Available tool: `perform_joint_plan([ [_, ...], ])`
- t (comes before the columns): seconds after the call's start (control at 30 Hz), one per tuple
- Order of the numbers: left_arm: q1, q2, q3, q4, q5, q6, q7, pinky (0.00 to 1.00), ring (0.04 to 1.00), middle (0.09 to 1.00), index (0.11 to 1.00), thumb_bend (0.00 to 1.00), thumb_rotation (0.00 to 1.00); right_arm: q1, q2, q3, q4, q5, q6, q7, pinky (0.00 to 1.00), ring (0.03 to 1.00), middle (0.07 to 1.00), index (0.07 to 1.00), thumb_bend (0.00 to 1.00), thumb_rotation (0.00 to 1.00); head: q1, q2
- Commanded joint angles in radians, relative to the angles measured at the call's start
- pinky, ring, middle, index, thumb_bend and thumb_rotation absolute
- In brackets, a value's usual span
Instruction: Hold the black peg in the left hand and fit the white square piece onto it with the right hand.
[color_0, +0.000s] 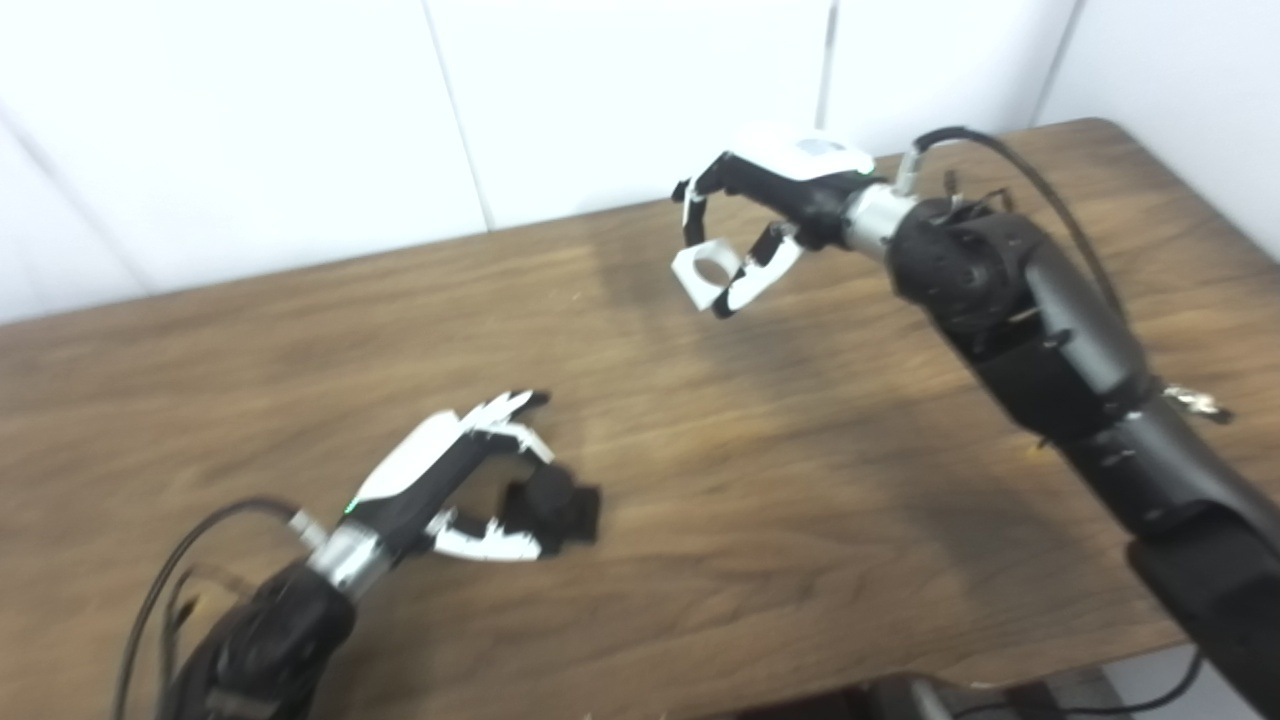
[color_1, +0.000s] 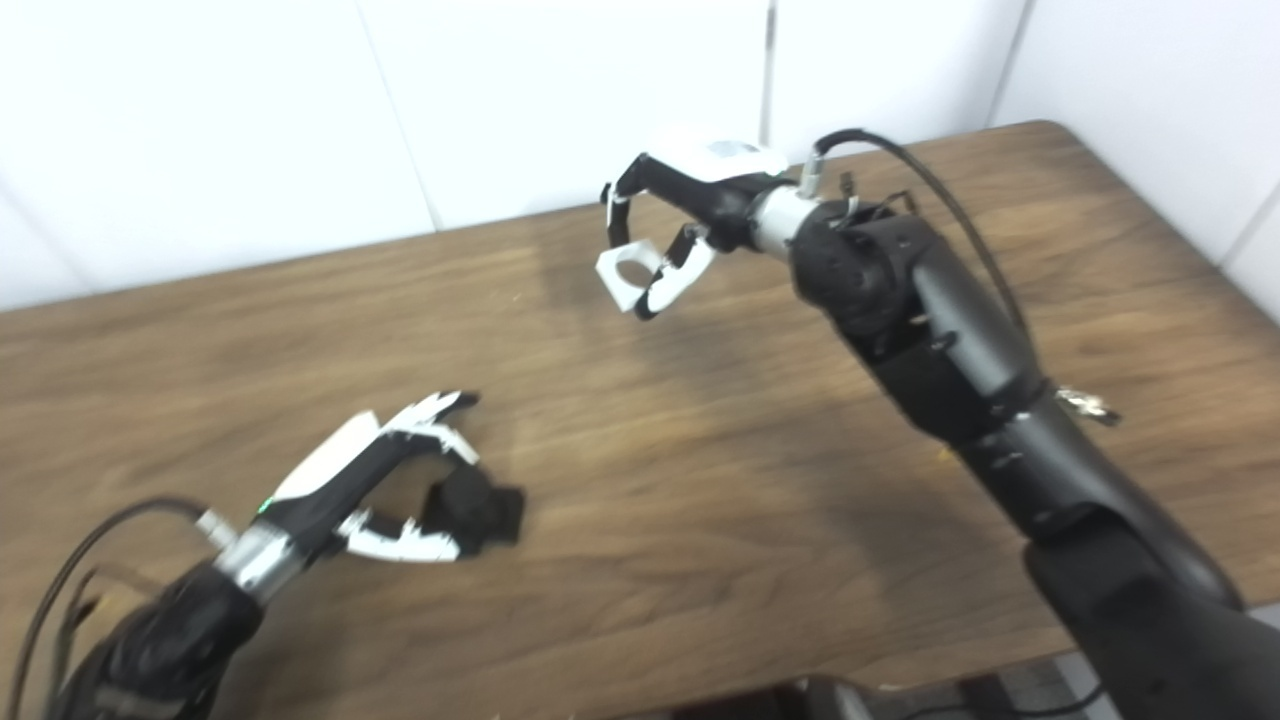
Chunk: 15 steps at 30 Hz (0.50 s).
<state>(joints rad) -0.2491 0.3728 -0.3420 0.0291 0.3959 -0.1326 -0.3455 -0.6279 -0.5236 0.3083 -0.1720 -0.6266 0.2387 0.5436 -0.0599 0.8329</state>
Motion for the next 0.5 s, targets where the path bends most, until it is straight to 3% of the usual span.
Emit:
perform_joint_plan([
  [0.0,0.003,0.002,-0.027,-0.006,0.066,0.044,-0.018,1.00,1.000,0.975,0.493,0.52,0.07,-0.025,-0.006,-0.025,-0.049,0.024,-0.032,-0.009,0.75,0.848,0.798,0.481,0.52,0.13,0.015,0.003],
  [0.23,-0.004,-0.018,-0.044,-0.024,0.086,0.089,-0.020,1.00,1.000,0.980,0.493,0.52,0.07,-0.018,-0.012,-0.022,-0.084,0.074,-0.080,0.006,0.72,0.841,0.800,0.480,0.52,0.14,0.100,0.013],
  [0.47,-0.011,-0.040,-0.057,-0.020,0.106,0.109,-0.014,1.00,1.000,0.982,0.493,0.52,0.07,-0.014,-0.005,-0.014,-0.156,0.109,-0.034,0.076,0.74,0.859,0.808,0.481,0.52,0.14,0.158,0.016],
])
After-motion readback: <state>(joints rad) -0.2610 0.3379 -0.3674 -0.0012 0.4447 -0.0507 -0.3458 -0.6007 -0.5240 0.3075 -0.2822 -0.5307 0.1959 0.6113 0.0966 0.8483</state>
